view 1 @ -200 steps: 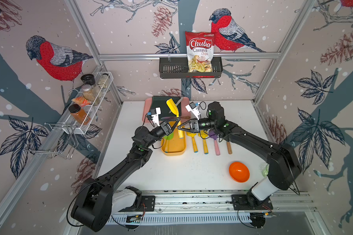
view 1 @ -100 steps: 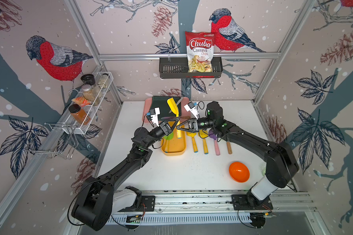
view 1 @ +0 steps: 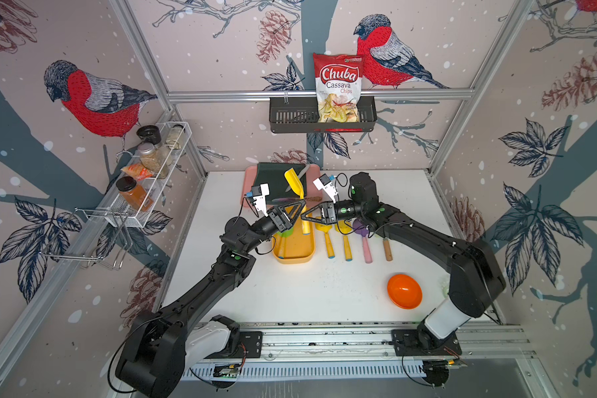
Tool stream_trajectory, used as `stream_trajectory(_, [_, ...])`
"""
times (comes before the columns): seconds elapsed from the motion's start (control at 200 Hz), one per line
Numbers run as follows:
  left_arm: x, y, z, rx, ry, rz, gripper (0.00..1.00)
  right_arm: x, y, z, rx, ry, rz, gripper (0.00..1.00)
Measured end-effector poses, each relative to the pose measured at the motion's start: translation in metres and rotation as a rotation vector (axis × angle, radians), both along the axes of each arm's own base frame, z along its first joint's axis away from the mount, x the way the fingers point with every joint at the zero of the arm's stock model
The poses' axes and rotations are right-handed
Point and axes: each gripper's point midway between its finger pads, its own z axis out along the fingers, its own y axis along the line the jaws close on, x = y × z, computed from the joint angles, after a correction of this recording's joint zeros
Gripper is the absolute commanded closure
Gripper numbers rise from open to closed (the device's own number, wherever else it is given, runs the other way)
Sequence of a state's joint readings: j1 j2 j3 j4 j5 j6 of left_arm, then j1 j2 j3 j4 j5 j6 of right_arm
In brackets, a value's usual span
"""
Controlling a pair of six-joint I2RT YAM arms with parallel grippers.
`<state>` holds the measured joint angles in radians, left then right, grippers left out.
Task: Take the shovel out of the storage box
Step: Pick up the shovel from the storage box, then place the shovel at the center of the board.
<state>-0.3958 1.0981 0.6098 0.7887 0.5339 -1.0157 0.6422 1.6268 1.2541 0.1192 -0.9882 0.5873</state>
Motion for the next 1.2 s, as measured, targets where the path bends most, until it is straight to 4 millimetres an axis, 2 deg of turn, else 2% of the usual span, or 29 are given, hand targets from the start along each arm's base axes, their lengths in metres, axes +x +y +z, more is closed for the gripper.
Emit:
stream_trajectory(0.065, [0.006, 0.005, 0.0, 0.039, 0.032, 0.053, 0.01, 0.018, -0.016, -0.001, -0.064, -0.012, -0.096, 0.93])
stream_trajectory(0.145, [0.016, 0.013, 0.003, 0.097, 0.059, 0.132, 0.01, 0.038, -0.048, -0.002, -0.168, -0.049, -0.245, 0.93])
stream_trajectory(0.26, [0.028, 0.022, -0.018, 0.214, 0.136, 0.212, 0.01, 0.053, -0.104, -0.016, -0.372, -0.084, -0.468, 0.92])
stream_trajectory(0.37, [0.036, 0.024, -0.049, 0.323, 0.22, 0.231, 0.01, 0.056, -0.159, -0.052, -0.637, -0.084, -0.642, 0.93])
stream_trajectory(0.48, [0.041, 0.025, -0.073, 0.399, 0.279, 0.233, 0.01, 0.06, -0.232, -0.094, -0.937, -0.03, -0.802, 0.93])
stream_trajectory(0.575, [0.042, 0.024, -0.086, 0.44, 0.306, 0.221, 0.01, 0.062, -0.284, -0.115, -1.119, 0.008, -0.892, 0.93])
stream_trajectory(0.665, [0.043, 0.023, -0.093, 0.469, 0.315, 0.214, 0.01, 0.056, -0.319, -0.131, -1.227, 0.058, -0.931, 0.92])
stream_trajectory(0.77, [0.043, 0.023, -0.097, 0.485, 0.313, 0.211, 0.01, 0.05, -0.342, -0.144, -1.319, 0.092, -0.95, 0.92])
stream_trajectory(0.88, [0.043, 0.023, -0.103, 0.501, 0.314, 0.207, 0.01, 0.046, -0.357, -0.155, -1.374, 0.122, -0.95, 0.91])
stream_trajectory(0.965, [0.043, 0.025, -0.106, 0.515, 0.306, 0.207, 0.01, 0.046, -0.366, -0.163, -1.402, 0.152, -0.954, 0.87])
stream_trajectory(1.091, [0.046, 0.03, -0.109, 0.532, 0.299, 0.212, 0.01, 0.047, -0.385, -0.185, -1.457, 0.228, -0.934, 0.86])
stream_trajectory(1.201, [0.049, 0.032, -0.113, 0.539, 0.303, 0.206, 0.01, 0.046, -0.387, -0.206, -1.501, 0.262, -0.871, 0.88])
